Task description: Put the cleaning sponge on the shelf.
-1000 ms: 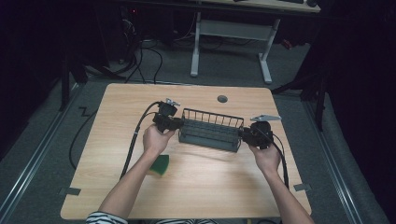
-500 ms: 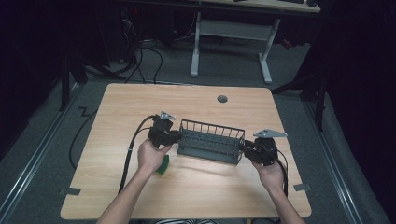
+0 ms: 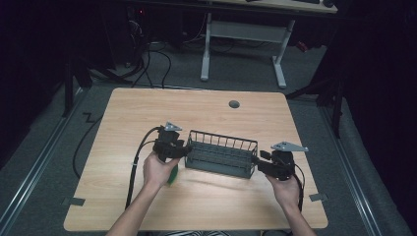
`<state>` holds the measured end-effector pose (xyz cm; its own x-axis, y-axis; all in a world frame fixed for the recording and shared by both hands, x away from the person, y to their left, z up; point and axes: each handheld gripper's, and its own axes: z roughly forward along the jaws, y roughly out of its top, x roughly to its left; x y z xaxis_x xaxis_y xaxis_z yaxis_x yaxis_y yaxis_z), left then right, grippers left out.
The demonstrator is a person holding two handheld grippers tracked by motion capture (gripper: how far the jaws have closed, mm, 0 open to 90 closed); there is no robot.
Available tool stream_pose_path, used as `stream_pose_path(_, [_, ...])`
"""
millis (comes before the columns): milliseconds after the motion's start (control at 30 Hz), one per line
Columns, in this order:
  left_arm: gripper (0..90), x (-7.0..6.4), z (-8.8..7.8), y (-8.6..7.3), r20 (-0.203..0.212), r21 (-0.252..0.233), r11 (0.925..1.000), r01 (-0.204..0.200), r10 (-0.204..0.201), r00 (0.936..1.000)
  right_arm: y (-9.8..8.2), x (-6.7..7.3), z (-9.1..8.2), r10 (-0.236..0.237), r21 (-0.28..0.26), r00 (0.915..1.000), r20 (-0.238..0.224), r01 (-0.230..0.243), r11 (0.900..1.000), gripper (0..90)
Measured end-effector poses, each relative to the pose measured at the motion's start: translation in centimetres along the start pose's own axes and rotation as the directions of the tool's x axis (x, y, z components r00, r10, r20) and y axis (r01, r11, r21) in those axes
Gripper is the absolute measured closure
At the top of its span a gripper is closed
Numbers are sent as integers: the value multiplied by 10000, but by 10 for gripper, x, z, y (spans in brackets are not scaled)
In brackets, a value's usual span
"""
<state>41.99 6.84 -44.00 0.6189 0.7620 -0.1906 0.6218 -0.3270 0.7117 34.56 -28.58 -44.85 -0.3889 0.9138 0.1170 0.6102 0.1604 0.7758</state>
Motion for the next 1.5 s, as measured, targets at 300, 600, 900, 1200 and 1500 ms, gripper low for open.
stream_pose_path(300, [361,2,-16,-2,-192,-738,9973,45,-59,9998,-7,-11,-14,325,-1041,9994,99,-313,9941,430])
stream_pose_path(600, [317,13,-39,-23,-419,-1287,9902,545,-603,9973,-31,-37,-24,743,-1312,9959,521,-669,9891,411])
stream_pose_path(900, [281,19,-55,-56,-1120,-1119,9893,938,-1064,9880,-59,-61,-11,1078,-683,9848,1365,-992,9927,419])
stream_pose_path(1200, [186,30,-56,-88,-1347,-170,9996,228,-249,9906,-77,-75,4,1151,-172,9739,1956,-1139,9933,420])
stream_pose_path(1500, [103,33,-45,-96,-874,443,9989,-138,177,9960,-85,-79,8,1413,-87,9679,2078,-1426,9897,425])
